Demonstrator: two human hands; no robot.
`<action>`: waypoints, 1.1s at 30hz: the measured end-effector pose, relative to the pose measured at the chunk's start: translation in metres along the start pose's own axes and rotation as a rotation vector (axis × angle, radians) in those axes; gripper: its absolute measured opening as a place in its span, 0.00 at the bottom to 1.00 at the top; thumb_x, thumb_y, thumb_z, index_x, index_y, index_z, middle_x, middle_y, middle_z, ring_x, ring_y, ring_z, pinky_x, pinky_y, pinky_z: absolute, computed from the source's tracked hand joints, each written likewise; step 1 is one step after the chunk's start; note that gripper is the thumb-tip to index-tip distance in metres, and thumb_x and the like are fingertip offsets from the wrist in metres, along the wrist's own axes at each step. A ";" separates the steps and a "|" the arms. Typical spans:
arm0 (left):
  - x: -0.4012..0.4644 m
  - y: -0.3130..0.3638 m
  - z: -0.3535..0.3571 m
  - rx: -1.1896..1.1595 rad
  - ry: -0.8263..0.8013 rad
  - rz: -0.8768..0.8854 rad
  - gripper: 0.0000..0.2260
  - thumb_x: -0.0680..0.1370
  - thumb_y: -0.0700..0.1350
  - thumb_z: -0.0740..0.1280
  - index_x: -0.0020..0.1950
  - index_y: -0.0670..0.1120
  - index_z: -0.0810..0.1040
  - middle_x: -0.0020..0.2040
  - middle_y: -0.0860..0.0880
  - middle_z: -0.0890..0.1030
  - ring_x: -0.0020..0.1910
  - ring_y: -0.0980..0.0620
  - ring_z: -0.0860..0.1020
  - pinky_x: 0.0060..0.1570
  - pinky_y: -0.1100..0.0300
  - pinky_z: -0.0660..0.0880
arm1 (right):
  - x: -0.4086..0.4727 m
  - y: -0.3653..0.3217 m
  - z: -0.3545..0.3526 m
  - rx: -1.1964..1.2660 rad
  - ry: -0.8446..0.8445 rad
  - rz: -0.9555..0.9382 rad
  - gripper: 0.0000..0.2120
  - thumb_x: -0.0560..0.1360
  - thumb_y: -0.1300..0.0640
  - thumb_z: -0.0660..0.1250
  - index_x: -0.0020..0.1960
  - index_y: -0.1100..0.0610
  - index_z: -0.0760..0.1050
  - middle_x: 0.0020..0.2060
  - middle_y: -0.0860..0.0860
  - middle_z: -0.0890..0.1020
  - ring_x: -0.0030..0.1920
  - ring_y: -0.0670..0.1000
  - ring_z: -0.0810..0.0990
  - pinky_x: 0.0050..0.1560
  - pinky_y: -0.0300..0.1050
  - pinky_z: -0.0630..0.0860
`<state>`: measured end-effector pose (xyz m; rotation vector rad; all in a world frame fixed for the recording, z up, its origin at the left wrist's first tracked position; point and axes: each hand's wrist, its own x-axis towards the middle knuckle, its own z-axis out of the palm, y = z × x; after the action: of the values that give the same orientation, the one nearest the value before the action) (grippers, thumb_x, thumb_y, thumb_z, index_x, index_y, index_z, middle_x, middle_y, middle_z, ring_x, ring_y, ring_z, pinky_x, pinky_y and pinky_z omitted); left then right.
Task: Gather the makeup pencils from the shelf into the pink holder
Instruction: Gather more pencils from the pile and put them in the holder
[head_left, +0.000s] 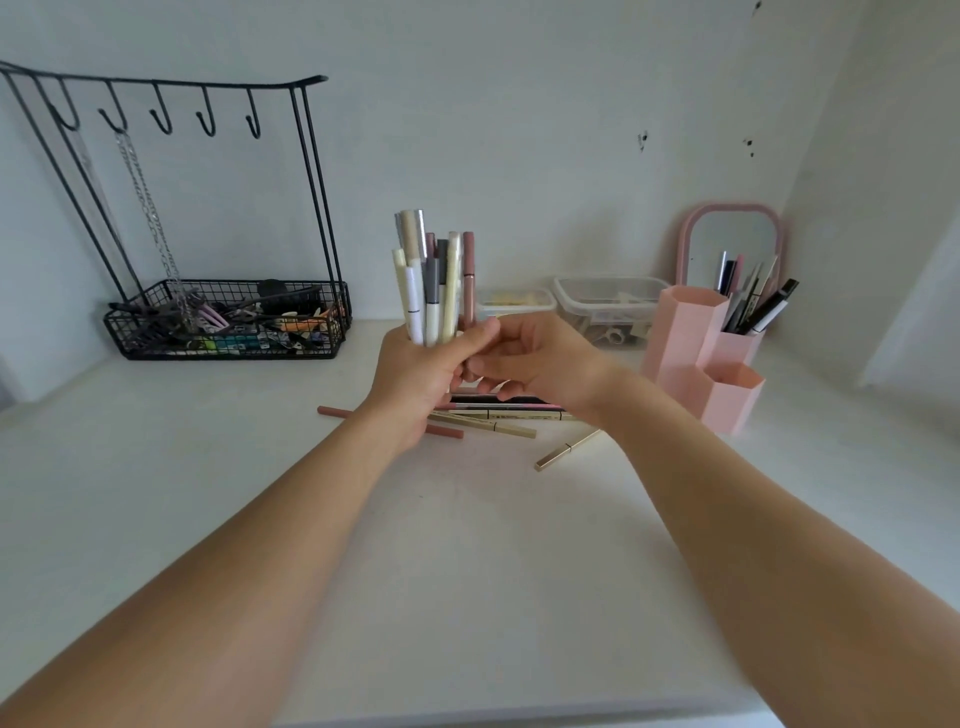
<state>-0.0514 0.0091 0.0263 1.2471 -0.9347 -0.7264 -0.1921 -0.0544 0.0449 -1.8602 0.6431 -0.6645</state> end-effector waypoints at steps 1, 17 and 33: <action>-0.001 -0.001 0.000 0.023 -0.015 0.010 0.10 0.70 0.51 0.80 0.42 0.48 0.84 0.28 0.51 0.80 0.26 0.54 0.77 0.35 0.59 0.73 | -0.001 -0.001 -0.001 -0.067 0.011 -0.005 0.07 0.74 0.64 0.72 0.52 0.64 0.80 0.39 0.52 0.85 0.39 0.47 0.82 0.42 0.40 0.79; -0.023 0.001 0.030 0.486 -0.168 0.158 0.11 0.75 0.34 0.66 0.40 0.49 0.75 0.29 0.46 0.80 0.22 0.54 0.77 0.23 0.59 0.74 | -0.006 -0.023 0.031 0.349 0.456 -0.049 0.02 0.73 0.65 0.69 0.42 0.61 0.76 0.31 0.55 0.80 0.37 0.51 0.84 0.40 0.47 0.82; -0.026 -0.011 0.035 0.292 -0.282 0.259 0.13 0.73 0.45 0.78 0.56 0.49 0.81 0.42 0.47 0.81 0.38 0.58 0.79 0.39 0.68 0.74 | -0.088 0.011 -0.038 -0.087 0.770 0.003 0.03 0.72 0.66 0.68 0.44 0.65 0.76 0.31 0.54 0.80 0.31 0.48 0.81 0.38 0.48 0.82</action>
<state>-0.0938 0.0137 0.0131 1.2619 -1.4460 -0.5813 -0.2823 -0.0213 0.0334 -1.6472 1.1737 -1.3886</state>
